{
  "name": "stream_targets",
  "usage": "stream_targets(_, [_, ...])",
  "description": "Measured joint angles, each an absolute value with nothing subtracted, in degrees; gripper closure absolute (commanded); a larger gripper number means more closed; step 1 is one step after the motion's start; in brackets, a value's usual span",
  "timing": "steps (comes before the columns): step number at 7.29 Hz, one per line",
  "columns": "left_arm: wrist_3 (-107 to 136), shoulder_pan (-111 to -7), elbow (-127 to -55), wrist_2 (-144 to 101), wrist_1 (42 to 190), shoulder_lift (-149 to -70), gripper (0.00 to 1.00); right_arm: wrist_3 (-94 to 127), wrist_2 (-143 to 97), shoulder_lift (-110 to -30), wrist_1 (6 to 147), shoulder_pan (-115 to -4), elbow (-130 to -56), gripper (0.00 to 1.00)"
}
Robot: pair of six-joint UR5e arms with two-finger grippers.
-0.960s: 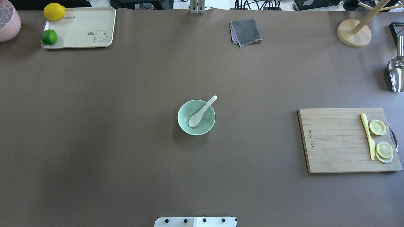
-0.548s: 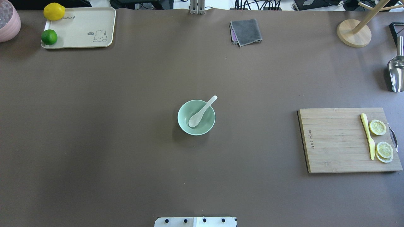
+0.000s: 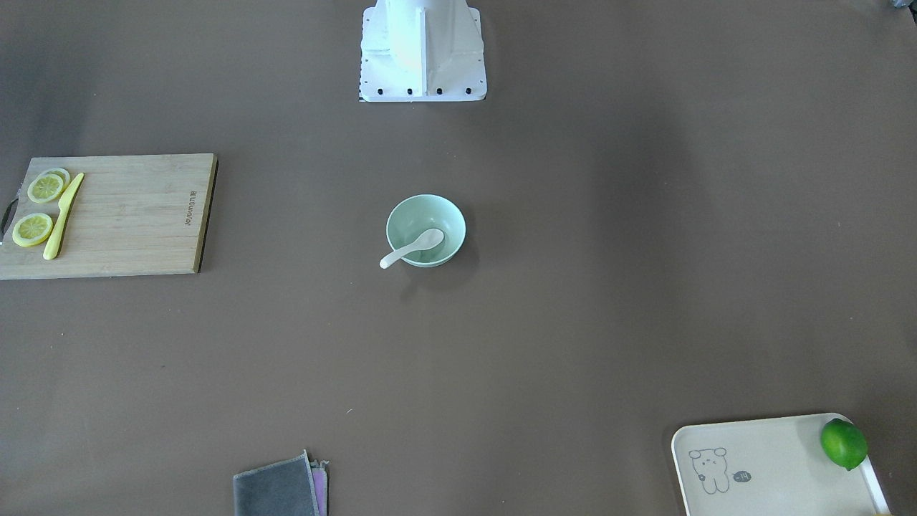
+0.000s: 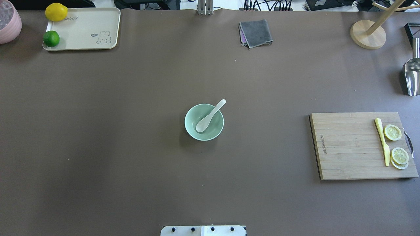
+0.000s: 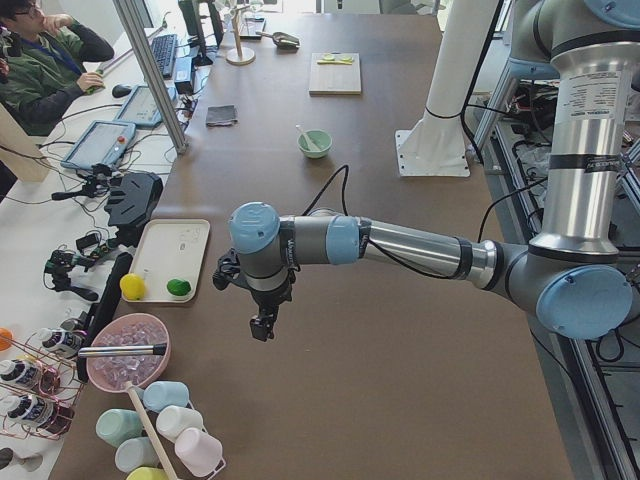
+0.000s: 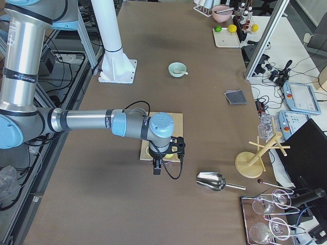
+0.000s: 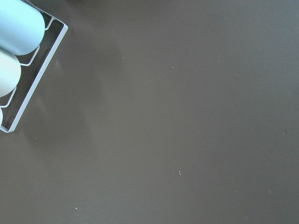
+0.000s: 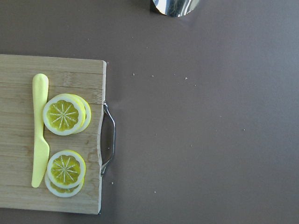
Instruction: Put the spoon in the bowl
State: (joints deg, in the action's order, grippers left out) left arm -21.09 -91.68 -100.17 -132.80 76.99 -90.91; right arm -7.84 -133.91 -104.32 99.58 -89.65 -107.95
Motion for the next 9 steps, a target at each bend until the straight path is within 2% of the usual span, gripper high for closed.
stream_targets(9, [-21.1,-91.7,-100.2,-132.8,77.0,-90.9,0.02,-7.9,-135.3,-104.3,99.7,-89.6,-107.9,0.00])
